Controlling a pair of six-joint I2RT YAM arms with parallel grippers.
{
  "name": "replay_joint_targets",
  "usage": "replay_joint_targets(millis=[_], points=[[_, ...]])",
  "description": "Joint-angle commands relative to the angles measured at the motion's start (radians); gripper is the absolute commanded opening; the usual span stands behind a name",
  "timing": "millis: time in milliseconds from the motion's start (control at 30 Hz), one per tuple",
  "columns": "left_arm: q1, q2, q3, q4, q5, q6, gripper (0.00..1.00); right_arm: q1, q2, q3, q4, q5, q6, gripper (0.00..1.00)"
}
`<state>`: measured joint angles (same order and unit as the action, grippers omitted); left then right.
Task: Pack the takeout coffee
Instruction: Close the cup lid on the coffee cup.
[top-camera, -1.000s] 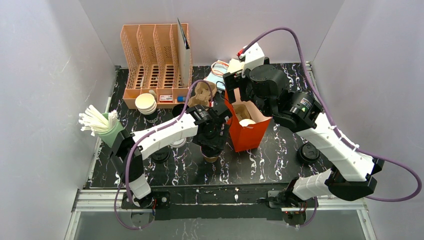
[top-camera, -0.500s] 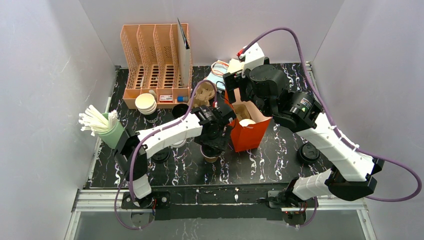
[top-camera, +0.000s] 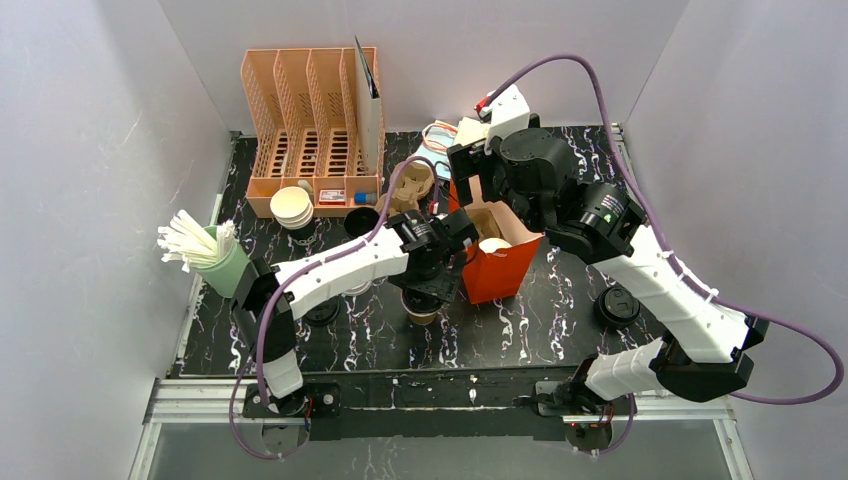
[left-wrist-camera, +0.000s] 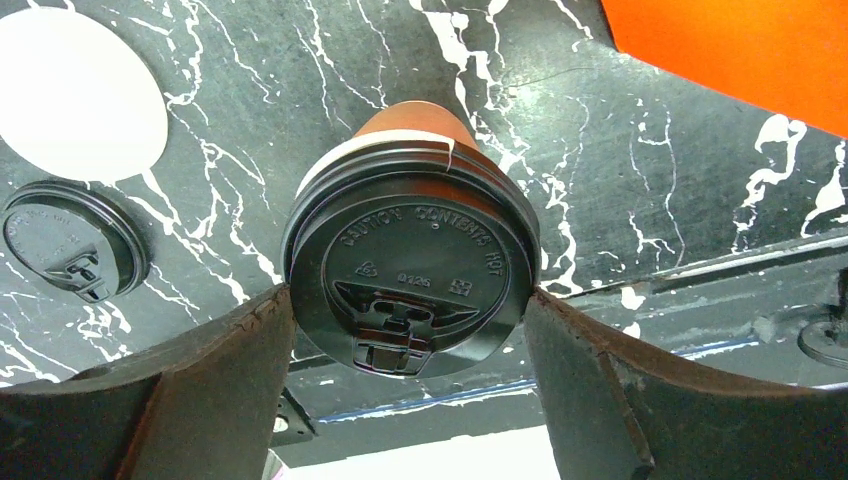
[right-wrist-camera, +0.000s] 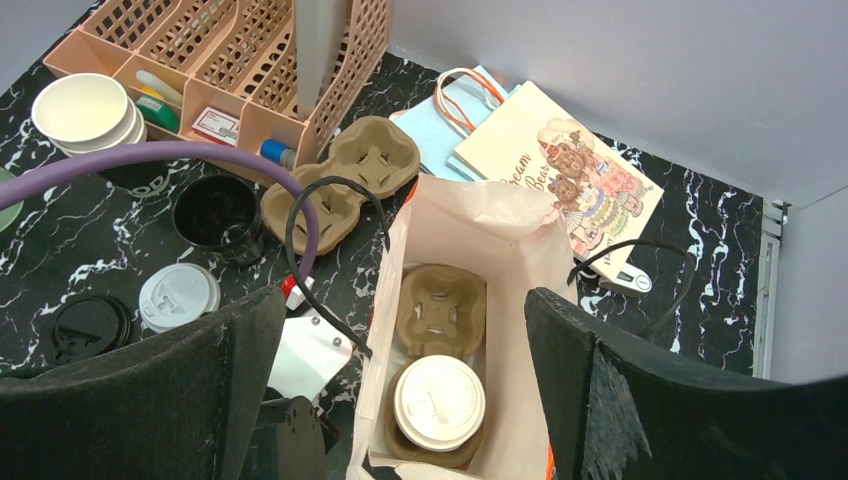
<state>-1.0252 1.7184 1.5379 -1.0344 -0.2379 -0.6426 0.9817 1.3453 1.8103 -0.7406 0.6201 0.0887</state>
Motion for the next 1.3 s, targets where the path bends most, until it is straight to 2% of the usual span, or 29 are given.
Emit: replay_joint_targets(millis=[0, 1267], points=[[-0.005, 0.009, 0.001, -0.044, -0.045, -0.012, 0.8, -0.005, -0.019, 0.029, 0.02, -0.001, -0.009, 0.98], [-0.005, 0.017, -0.1, 0.045, -0.006, -0.006, 0.81, -0.009, -0.015, 0.04, -0.002, -0.014, 0.005, 0.98]])
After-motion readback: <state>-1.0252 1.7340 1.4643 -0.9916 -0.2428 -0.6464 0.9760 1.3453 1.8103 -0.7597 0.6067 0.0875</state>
